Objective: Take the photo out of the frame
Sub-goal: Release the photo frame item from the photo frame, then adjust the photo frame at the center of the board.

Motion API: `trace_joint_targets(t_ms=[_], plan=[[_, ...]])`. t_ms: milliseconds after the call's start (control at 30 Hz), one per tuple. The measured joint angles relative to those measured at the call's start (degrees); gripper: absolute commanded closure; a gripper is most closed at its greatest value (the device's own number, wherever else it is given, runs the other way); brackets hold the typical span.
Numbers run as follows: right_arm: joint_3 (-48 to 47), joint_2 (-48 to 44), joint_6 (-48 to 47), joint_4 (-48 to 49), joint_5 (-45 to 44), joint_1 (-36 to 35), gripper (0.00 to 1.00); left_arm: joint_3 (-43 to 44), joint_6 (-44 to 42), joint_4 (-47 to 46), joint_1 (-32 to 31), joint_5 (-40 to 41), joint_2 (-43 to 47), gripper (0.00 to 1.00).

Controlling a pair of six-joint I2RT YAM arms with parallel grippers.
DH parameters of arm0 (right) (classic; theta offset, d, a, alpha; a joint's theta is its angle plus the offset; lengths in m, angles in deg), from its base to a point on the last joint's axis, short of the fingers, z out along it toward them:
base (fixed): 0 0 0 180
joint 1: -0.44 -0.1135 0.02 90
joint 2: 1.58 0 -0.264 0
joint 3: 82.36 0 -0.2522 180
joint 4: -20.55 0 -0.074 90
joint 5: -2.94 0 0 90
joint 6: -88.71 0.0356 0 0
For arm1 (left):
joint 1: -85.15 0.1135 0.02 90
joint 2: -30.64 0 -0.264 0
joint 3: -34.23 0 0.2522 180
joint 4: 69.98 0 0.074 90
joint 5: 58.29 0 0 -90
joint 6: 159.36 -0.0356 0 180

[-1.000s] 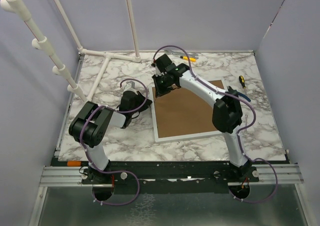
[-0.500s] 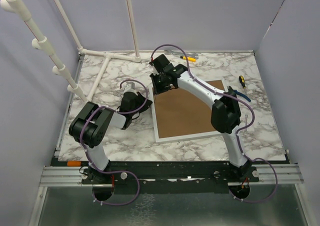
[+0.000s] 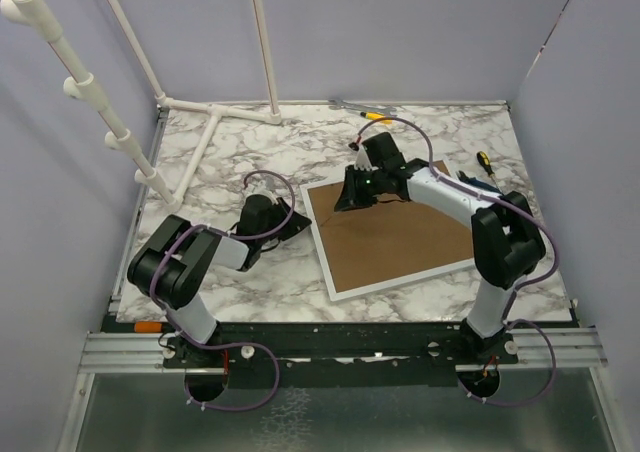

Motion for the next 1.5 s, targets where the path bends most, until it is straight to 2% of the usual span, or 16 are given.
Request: trace_joint_targets(t_ms=[133,200,333,533,633,800,967,1133,1200,1367,1500], plan=[[6.4,-2.5,1.6,5.5,4.6,3.3,0.99,-1.2,-0.3,2.9,-0.5,-1.4,2.7,0.83],[9.9,-4.3,2.5,8.1,5.8,4.3,1.00,-1.4,-1.2,5.9,-0.5,-1.4,5.0,0.77],[15.0,-8.7,3.3,10.1,5.9,6.2,0.99,-0.8,-4.0,11.4,-0.5,0.3,10.0,0.62],[19.6,-17.6,3.1,9.6,1.7,7.4,0.99,3.0,-12.5,17.0,-0.5,5.7,15.1,0.33],[21.2,-23.2,2.6,9.6,-0.7,7.4,0.99,6.3,-17.2,18.8,-0.5,8.7,15.1,0.23],[26.3,-35.6,2.4,9.6,-4.4,7.4,0.99,14.8,-25.0,20.2,-0.5,11.8,11.3,0.01],[30.4,-46.9,2.6,9.0,-10.3,7.4,0.99,22.4,-31.3,20.6,-1.4,11.4,4.8,0.01],[32.3,-53.7,4.1,5.9,-16.9,7.4,0.99,30.8,-37.7,22.9,-3.5,8.3,-3.2,0.08],[32.7,-55.5,5.1,4.1,-19.5,7.4,0.99,35.7,-39.9,25.1,-4.0,5.9,-7.2,0.12],[34.6,-61.4,7.0,0.5,-24.7,7.4,0.99,46.0,-45.6,31.5,-4.7,-0.2,-15.3,0.13],[35.1,-64.8,7.7,-0.9,-27.3,7.4,0.99,53.8,-50.5,37.2,-5.0,-3.1,-21.4,0.18]])
